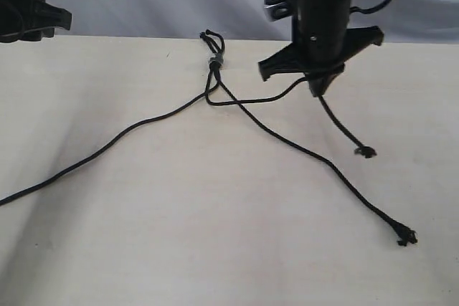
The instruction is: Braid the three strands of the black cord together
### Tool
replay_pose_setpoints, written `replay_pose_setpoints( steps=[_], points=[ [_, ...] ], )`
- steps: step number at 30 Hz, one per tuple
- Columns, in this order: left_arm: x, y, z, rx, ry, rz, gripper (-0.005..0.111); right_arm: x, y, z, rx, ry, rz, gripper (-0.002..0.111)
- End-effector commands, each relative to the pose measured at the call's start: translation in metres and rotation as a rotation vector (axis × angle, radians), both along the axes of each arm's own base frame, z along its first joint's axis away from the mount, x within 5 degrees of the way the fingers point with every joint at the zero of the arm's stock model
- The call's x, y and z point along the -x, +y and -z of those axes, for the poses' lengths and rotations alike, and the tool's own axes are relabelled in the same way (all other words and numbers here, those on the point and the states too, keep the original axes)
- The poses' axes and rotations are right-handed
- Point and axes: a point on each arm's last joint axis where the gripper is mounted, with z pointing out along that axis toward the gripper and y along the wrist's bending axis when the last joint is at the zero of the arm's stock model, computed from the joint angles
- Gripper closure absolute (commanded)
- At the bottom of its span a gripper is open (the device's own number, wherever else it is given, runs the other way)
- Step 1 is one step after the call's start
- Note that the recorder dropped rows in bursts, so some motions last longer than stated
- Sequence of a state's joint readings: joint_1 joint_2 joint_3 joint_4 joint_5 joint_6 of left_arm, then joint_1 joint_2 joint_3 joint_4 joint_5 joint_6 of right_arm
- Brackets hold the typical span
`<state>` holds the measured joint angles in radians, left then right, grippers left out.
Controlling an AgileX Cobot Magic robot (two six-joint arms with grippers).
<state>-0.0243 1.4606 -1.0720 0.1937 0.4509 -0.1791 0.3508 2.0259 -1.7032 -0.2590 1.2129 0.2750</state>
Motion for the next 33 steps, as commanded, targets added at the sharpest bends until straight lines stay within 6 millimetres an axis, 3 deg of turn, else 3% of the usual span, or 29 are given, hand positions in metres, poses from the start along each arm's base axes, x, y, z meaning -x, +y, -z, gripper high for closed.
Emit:
replay_pose_setpoints(
  steps=[1,6,11,14,20,24,27,30,33],
  points=[
    [0.002,0.000,-0.003,0.030,-0.023,-0.012,0.056,-0.007,-0.037,0.036,0.023,0.078,0.098,0.109],
    [0.002,0.000,-0.003,0.030,-0.025,-0.012,0.056,0.000,-0.051,0.083,0.042,0.162,0.107,0.109],
    [0.002,0.000,-0.003,0.030,-0.025,-0.012,0.056,0.013,-0.049,0.108,0.044,0.211,0.090,0.109],
    [0.002,0.000,-0.003,0.030,-0.025,-0.012,0.056,0.028,-0.036,0.119,0.002,0.281,0.101,0.109],
    [0.001,0.000,-0.003,0.030,-0.029,-0.011,0.056,0.076,0.029,0.141,-0.082,0.412,-0.100,0.109],
    [0.001,0.000,-0.003,0.030,-0.032,-0.010,0.056,0.109,0.095,0.132,-0.177,0.437,-0.350,0.109],
    [0.001,0.000,-0.003,0.026,-0.028,-0.008,0.056,0.125,0.130,0.107,-0.177,0.362,-0.541,0.109],
    [0.001,0.000,-0.003,0.026,-0.028,-0.008,0.056,0.121,0.138,0.068,-0.138,0.207,-0.548,0.109],
    [0.001,0.000,-0.003,0.026,-0.028,-0.008,0.056,0.106,0.121,0.030,-0.061,0.030,-0.490,0.109]
  ],
)
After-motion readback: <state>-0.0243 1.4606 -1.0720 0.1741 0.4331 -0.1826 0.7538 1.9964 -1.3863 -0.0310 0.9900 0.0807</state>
